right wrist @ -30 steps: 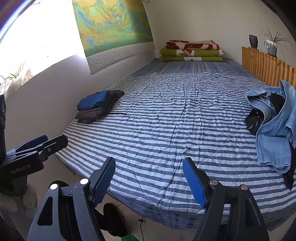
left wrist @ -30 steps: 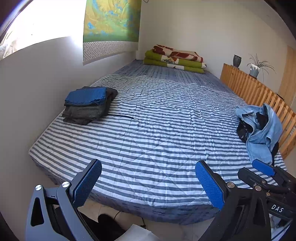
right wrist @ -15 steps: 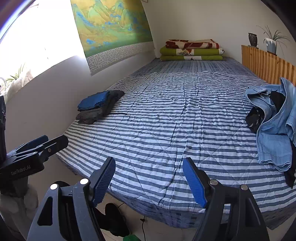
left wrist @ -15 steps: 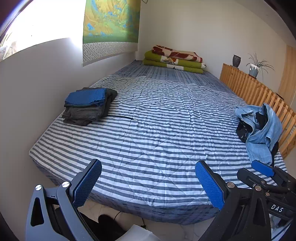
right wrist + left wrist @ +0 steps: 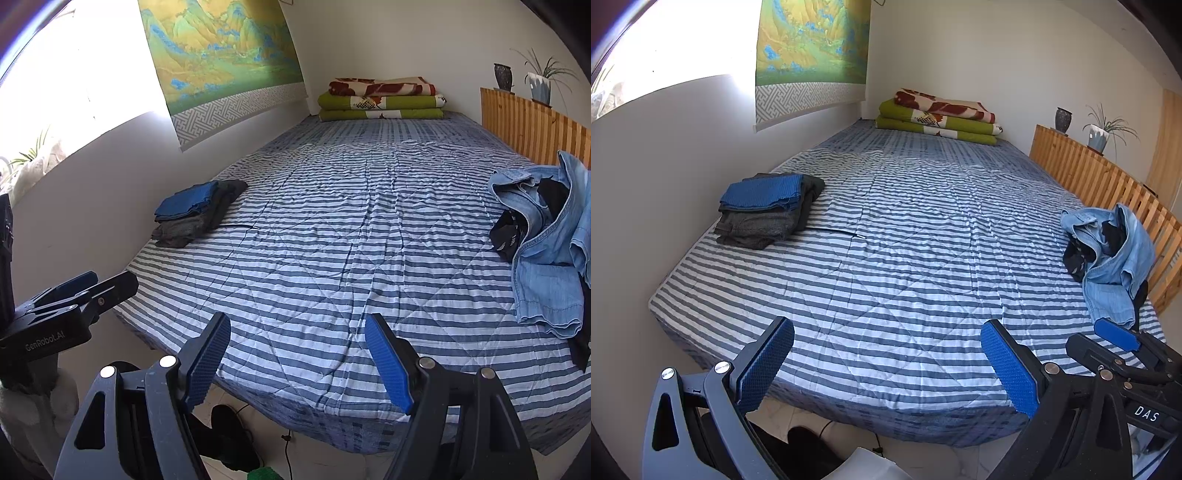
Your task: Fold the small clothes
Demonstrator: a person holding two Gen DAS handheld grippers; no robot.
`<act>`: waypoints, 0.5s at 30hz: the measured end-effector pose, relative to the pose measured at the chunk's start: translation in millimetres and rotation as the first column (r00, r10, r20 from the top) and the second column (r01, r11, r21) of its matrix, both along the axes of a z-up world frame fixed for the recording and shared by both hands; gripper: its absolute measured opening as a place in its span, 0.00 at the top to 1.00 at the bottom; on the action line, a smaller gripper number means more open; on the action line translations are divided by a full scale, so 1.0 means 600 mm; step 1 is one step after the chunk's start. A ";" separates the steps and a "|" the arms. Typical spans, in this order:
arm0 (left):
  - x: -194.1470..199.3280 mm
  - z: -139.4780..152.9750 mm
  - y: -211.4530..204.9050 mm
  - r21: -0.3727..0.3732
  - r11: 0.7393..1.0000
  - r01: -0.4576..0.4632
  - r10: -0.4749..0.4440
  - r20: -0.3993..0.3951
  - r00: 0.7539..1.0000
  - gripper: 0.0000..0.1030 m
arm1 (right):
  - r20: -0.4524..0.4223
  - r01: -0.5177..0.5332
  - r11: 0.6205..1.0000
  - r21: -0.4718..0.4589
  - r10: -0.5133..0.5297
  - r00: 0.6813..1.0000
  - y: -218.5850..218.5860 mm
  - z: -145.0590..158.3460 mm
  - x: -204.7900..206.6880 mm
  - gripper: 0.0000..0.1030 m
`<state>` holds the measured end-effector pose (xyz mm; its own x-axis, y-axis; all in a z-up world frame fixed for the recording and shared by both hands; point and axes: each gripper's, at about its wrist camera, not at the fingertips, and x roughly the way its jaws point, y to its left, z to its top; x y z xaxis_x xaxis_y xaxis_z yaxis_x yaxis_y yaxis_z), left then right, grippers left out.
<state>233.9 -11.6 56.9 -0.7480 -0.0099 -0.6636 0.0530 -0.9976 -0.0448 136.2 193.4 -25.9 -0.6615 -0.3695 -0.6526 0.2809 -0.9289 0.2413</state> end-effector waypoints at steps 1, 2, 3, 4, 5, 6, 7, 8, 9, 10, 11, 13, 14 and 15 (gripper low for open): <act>0.000 0.000 0.000 -0.001 1.000 0.000 0.000 0.000 1.000 0.01 | 0.001 0.001 1.000 0.000 -0.001 1.000 0.000 0.000 0.000 0.30; 0.000 0.000 0.000 -0.001 1.000 0.001 -0.001 0.000 1.000 0.01 | 0.002 0.001 1.000 0.000 -0.001 1.000 0.000 -0.001 0.000 0.30; 0.000 0.000 0.000 -0.001 1.000 0.000 0.000 0.001 1.000 0.01 | 0.002 0.002 1.000 -0.001 -0.002 1.000 0.001 0.000 0.000 0.30; 0.000 0.000 0.000 0.000 1.000 0.001 -0.001 0.001 1.000 0.01 | 0.002 0.002 1.000 -0.001 -0.002 1.000 0.002 0.000 0.000 0.30; 0.000 -0.001 -0.001 -0.001 1.000 0.003 -0.003 0.001 1.000 0.01 | 0.002 0.002 1.000 -0.001 -0.002 1.000 0.002 0.000 0.000 0.30; 0.000 -0.001 -0.001 -0.001 1.000 0.003 -0.003 0.001 1.000 0.01 | 0.003 0.003 1.000 -0.001 -0.003 1.000 0.003 -0.001 0.000 0.30; 0.000 -0.001 -0.001 0.000 1.000 0.004 -0.004 0.001 1.000 0.01 | 0.004 0.004 1.000 -0.002 -0.004 1.000 0.003 -0.001 0.000 0.30; 0.000 -0.002 -0.001 0.000 1.000 0.005 -0.005 0.002 1.000 0.01 | 0.004 0.004 1.000 -0.002 -0.004 1.000 0.003 -0.001 0.000 0.30; -0.001 -0.003 0.000 0.000 1.000 0.006 -0.006 0.003 1.000 0.01 | 0.005 0.005 1.000 -0.002 -0.005 1.000 0.004 -0.001 0.000 0.30; -0.001 -0.003 -0.001 -0.001 1.000 0.005 -0.005 0.003 1.000 0.01 | 0.006 0.006 1.000 -0.002 -0.006 1.000 0.004 -0.002 0.000 0.30; -0.003 -0.004 -0.001 0.000 1.000 0.004 -0.004 0.004 1.000 0.01 | 0.007 0.006 1.000 -0.002 -0.006 1.000 0.004 -0.002 -0.001 0.30; -0.005 -0.004 -0.004 0.004 1.000 -0.001 0.001 0.006 1.000 0.01 | 0.009 0.006 1.000 -0.002 -0.006 1.000 0.005 -0.003 -0.002 0.30; -0.005 -0.005 -0.005 0.007 1.000 -0.004 0.004 0.006 1.000 0.01 | 0.010 0.006 1.000 -0.002 -0.006 1.000 0.004 -0.003 -0.003 0.30; -0.006 -0.005 -0.006 0.008 1.000 -0.006 0.006 0.006 1.000 0.01 | 0.011 0.005 1.000 -0.002 -0.005 1.000 0.004 -0.004 -0.003 0.30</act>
<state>230.5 -15.4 53.7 -0.7438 -0.0092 -0.6683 0.0597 -0.9968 -0.0527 134.5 195.7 -28.1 -0.6559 -0.3677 -0.6592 0.2738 -0.9298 0.2462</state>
